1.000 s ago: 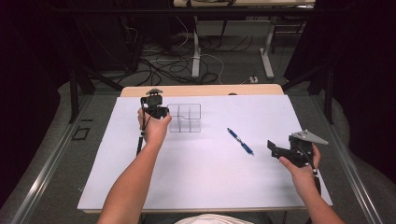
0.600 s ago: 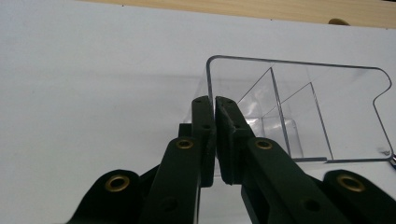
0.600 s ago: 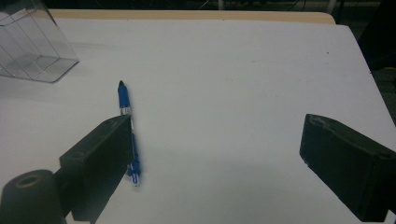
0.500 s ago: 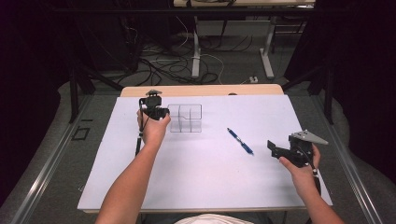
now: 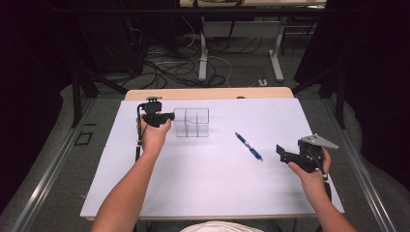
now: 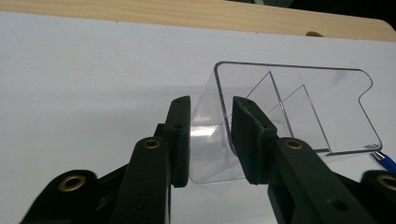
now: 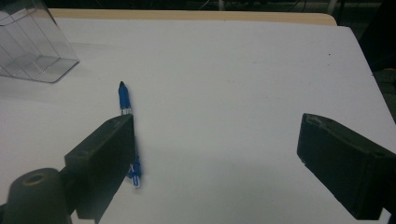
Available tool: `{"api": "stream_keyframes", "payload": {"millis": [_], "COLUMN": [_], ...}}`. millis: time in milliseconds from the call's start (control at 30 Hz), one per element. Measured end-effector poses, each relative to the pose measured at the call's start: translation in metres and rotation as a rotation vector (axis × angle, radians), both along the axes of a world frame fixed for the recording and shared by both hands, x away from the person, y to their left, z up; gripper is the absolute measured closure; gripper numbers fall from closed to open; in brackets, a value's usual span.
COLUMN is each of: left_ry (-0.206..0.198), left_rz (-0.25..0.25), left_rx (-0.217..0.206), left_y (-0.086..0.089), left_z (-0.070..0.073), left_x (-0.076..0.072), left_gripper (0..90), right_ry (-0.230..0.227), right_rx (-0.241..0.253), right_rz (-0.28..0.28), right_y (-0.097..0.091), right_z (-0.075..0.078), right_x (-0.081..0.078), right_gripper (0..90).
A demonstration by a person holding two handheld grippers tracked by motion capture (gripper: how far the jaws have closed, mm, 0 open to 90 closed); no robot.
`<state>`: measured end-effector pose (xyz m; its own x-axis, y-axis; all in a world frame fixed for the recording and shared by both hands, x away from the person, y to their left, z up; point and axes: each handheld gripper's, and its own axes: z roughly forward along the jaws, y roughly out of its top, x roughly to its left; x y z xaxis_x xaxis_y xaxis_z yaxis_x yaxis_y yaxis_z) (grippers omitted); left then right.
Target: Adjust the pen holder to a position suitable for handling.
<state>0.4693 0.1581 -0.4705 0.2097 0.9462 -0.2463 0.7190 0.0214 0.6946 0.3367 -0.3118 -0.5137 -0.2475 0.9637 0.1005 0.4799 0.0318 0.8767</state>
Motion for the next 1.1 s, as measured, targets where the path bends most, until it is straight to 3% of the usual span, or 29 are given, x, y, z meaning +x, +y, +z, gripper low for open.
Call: {"api": "stream_keyframes", "payload": {"millis": [333,600,800,933,1033,1100], "left_ry": [-0.109,-0.143,-0.212,-0.244,-0.283,-0.287], "left_rz": [-0.007,-0.046,-0.124,-0.161,-0.183,-0.190], "left_rx": [-0.020,-0.005,-0.020,-0.061,-0.056,-0.055], "left_y": [0.018,0.031,0.042,0.048,0.052,0.054], "left_z": [0.006,0.008,0.012,0.012,0.011,0.010], "left_x": [-0.011,-0.023,-0.040,-0.052,-0.061,-0.067], "left_gripper": [46.5,34.1,29.0,27.6,19.8,15.6], "right_ry": [-0.002,-0.006,-0.002,0.007,0.002,0.008], "right_rx": [0.001,0.008,0.004,0.006,-0.001,-0.002], "right_rz": [-0.005,0.001,0.002,0.002,0.002,0.009], "right_y": [0.002,0.004,0.004,0.005,0.006,0.006], "right_z": [0.000,0.000,-0.001,-0.001,-0.002,-0.002], "right_x": [-0.001,0.000,0.000,0.000,0.001,0.001], "right_gripper": [10.7,8.7,7.9,6.3,3.6,2.3]}}
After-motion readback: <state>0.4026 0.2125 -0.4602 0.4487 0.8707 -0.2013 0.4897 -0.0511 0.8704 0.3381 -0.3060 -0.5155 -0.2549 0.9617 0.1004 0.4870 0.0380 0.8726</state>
